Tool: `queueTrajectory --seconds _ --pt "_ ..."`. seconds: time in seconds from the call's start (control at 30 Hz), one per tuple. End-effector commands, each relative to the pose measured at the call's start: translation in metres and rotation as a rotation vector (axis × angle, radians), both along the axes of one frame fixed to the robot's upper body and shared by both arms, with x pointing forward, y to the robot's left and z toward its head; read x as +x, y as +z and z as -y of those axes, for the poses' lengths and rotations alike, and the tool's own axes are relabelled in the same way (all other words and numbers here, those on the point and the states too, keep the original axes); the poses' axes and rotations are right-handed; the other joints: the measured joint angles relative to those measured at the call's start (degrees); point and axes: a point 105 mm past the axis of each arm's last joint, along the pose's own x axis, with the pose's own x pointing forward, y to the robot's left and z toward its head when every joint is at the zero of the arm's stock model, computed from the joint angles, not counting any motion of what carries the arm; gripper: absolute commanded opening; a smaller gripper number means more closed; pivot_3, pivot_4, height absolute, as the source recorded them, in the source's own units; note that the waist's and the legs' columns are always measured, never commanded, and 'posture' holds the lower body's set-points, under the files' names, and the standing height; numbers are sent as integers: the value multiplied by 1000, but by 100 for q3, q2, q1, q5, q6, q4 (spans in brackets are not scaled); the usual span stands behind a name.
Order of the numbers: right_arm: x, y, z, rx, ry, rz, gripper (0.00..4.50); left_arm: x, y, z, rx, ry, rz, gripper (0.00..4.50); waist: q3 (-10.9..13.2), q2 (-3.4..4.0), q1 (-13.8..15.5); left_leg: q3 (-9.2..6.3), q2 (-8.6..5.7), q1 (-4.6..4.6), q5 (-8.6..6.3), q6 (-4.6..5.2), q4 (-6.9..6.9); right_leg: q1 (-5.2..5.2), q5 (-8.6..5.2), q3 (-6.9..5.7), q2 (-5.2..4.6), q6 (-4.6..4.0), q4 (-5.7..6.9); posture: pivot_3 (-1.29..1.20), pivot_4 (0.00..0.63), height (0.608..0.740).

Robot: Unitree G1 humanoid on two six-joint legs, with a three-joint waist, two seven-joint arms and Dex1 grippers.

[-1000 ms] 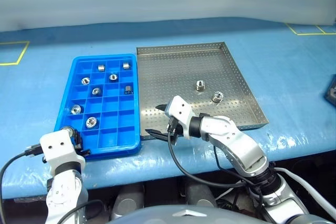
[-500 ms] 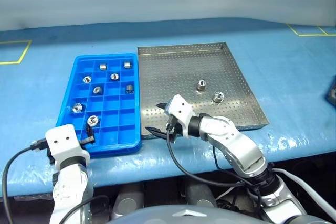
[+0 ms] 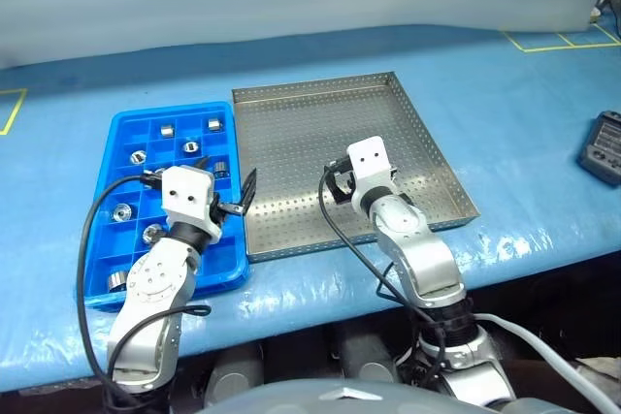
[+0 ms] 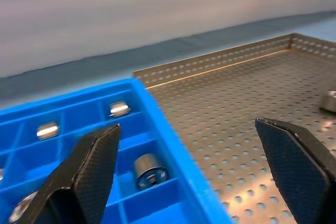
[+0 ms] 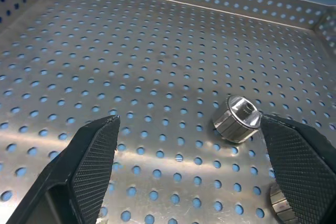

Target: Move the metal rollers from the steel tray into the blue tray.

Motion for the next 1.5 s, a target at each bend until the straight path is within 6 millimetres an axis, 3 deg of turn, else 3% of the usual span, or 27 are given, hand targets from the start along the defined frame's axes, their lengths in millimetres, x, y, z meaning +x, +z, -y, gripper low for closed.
queueTrajectory --seconds 0.03,0.2,0.4,1.5 --pt "15 11 -3 19 -76 42 4500 -5 9 19 -22 -145 30 4467 1 1 -34 0 0 0 0 0 2 1 0 1 0 0 0 -125 150 740" --pt "37 12 -7 48 -163 46 4500 -19 1 41 -10 -311 -14 4467 1 4 -90 1 -1 2 0 2 4 4 2 4 0 2 -1 -106 150 740" --pt "50 10 -2 67 -246 44 4500 -26 -3 50 -37 -345 -40 4467 2 6 -85 0 -1 0 -1 3 -2 1 8 5 1 -1 -1 -84 150 740" --pt "48 2 -11 113 -192 8 4500 -31 -14 60 -26 -368 -89 4467 -7 39 -92 2 0 3 -1 5 -1 1 2 9 4 2 2 -73 150 740"
